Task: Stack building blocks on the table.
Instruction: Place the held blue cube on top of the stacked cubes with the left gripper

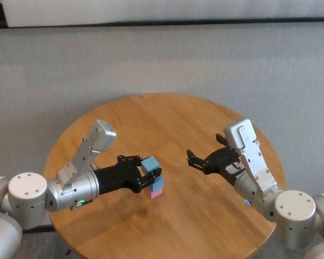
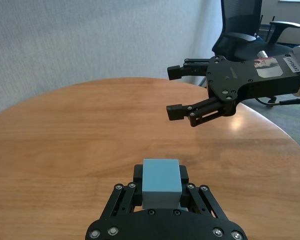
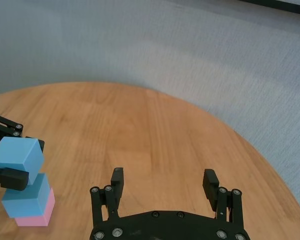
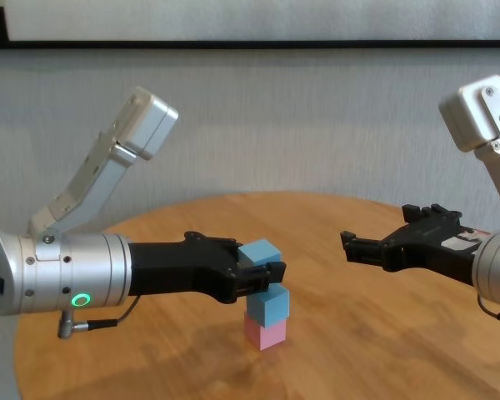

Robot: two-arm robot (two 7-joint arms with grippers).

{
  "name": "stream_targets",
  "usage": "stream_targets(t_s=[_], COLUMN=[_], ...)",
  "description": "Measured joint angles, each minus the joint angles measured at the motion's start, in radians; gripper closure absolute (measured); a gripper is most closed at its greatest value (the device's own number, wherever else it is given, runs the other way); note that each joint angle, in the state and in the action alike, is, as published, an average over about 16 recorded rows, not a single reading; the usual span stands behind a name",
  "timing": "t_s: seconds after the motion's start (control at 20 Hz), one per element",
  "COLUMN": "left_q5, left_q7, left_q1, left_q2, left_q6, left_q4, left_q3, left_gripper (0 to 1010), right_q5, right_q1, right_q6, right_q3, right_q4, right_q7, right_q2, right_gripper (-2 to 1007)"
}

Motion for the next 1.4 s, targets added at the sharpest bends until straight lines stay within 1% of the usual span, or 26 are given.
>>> stream_targets(t_s=[0.55,1.4], left_q5=[-0.014,-0.015], left_q7=[0.001,0.005], left_q1=[-0.012,-0.019], left_q2=[-0.005,-0.006], left_q6=[-0.004,0.002], left_q4=[0.026,0.036], left_q3=[0.012,0.023], left_gripper=[608,608], right_q5=[0.0,0.0], right_q1=[0.0,0.0], right_q6=[0.0,0.0], right_q3=[0.0,0.0], right_q4=[0.0,0.0], right_q7=[0.0,0.0], right_q2=[0.0,0.0], right_gripper=[5,5])
